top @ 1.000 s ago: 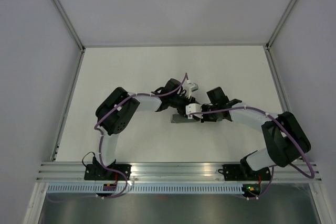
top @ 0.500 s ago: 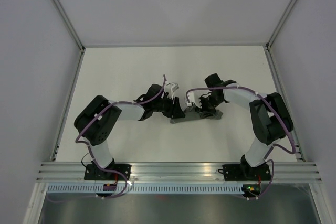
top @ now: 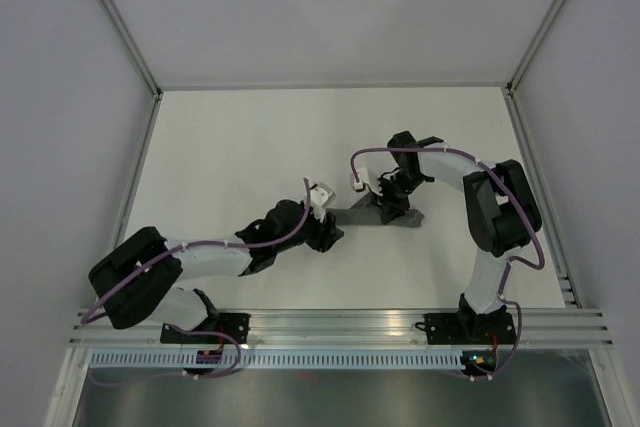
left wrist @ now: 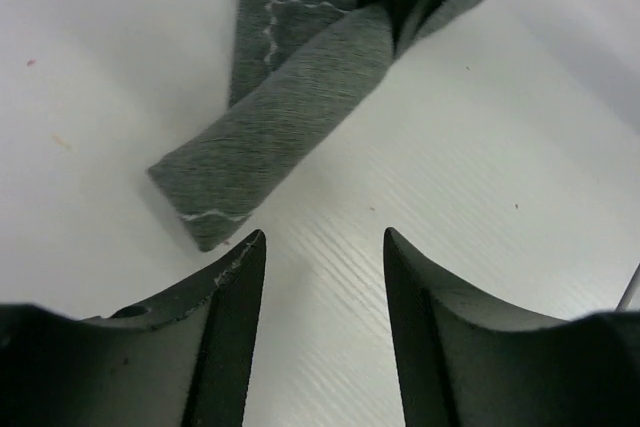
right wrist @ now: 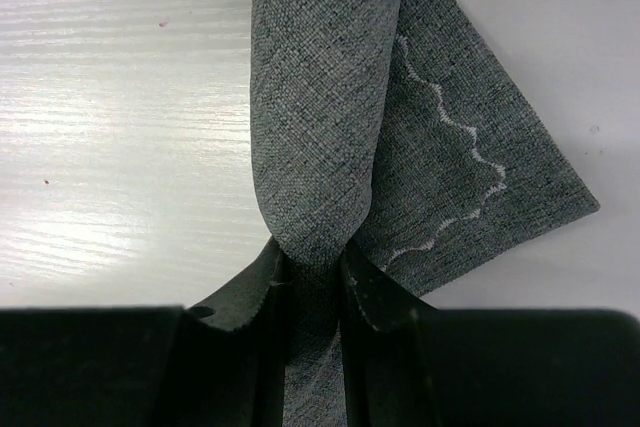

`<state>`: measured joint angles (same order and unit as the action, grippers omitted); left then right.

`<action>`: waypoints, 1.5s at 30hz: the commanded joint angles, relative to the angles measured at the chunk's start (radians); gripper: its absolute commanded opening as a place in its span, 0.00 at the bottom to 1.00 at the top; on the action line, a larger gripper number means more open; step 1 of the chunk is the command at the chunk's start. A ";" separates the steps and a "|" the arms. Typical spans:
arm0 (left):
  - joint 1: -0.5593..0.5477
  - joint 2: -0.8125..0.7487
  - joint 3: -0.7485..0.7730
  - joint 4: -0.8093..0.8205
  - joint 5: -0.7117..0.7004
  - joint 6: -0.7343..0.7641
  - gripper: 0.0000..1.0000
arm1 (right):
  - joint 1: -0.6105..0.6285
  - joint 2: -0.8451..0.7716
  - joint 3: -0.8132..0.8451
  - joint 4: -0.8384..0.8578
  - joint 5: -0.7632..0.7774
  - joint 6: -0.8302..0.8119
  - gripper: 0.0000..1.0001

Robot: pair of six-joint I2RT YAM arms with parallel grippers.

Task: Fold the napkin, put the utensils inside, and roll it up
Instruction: Roll the napkin with the utensil

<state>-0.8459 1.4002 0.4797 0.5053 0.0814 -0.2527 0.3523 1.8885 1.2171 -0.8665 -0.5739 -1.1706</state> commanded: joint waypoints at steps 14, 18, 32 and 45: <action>-0.289 0.305 0.255 0.093 -0.367 0.754 0.68 | -0.038 0.172 0.042 -0.088 0.120 -0.012 0.07; -0.318 0.388 0.310 0.104 -0.370 0.845 0.68 | -0.041 0.181 0.047 -0.097 0.120 -0.012 0.06; -0.332 0.549 0.447 0.099 -0.405 0.989 0.68 | -0.050 0.190 0.065 -0.115 0.123 -0.008 0.06; -0.292 0.580 0.505 -0.030 -0.345 0.989 0.56 | -0.067 0.196 0.074 -0.137 0.120 -0.014 0.06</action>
<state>-1.1553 1.9621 0.9440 0.5179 -0.3012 0.6971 0.3096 1.9957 1.3407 -1.0080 -0.6296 -1.1553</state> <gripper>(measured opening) 0.574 0.262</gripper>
